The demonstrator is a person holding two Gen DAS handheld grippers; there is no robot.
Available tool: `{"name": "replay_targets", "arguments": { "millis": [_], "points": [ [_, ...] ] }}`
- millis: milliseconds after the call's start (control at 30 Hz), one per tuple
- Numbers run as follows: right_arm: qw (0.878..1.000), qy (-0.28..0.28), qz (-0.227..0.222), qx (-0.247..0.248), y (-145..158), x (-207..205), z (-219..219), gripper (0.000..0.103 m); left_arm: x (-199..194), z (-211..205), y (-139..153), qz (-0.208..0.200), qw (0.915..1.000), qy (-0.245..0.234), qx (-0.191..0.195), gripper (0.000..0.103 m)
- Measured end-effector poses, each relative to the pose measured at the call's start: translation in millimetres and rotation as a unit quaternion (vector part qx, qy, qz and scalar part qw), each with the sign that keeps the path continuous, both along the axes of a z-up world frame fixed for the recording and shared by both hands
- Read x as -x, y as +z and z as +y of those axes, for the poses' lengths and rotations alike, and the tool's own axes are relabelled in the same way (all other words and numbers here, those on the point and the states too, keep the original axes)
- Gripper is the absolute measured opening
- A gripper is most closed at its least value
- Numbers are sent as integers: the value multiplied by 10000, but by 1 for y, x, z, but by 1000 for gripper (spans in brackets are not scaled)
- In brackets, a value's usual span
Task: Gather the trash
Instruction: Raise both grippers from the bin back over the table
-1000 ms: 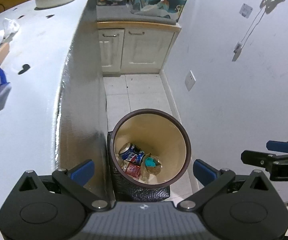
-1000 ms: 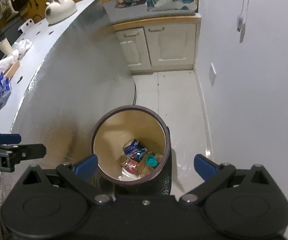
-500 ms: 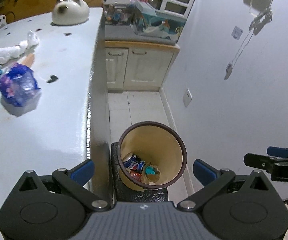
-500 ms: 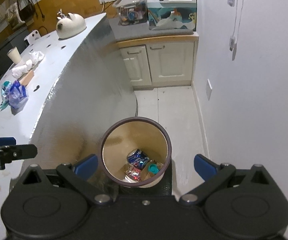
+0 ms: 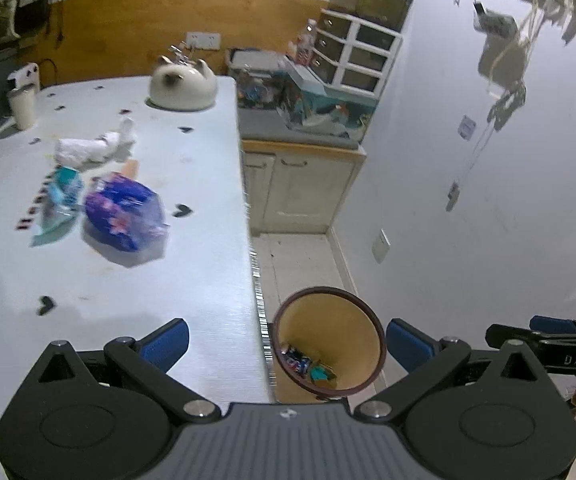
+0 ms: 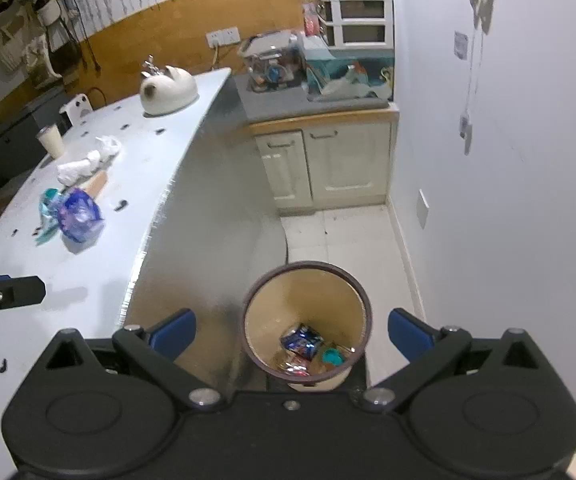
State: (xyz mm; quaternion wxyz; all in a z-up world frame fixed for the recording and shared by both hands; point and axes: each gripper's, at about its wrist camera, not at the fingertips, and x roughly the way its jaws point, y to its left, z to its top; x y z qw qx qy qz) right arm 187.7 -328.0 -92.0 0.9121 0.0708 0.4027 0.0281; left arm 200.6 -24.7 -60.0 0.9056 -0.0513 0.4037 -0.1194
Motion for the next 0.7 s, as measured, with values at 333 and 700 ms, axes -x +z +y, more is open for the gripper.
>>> {"name": "replay_targets", "arguments": {
  "millis": [333, 700],
  "points": [
    [9994, 124, -308, -48, 20, 15, 69, 103, 22, 85, 23, -337, 9988, 357, 14, 103],
    [9981, 258, -561, -72, 27, 5, 150, 103, 6, 173, 33, -524, 9969, 589, -55, 103]
  ]
}}
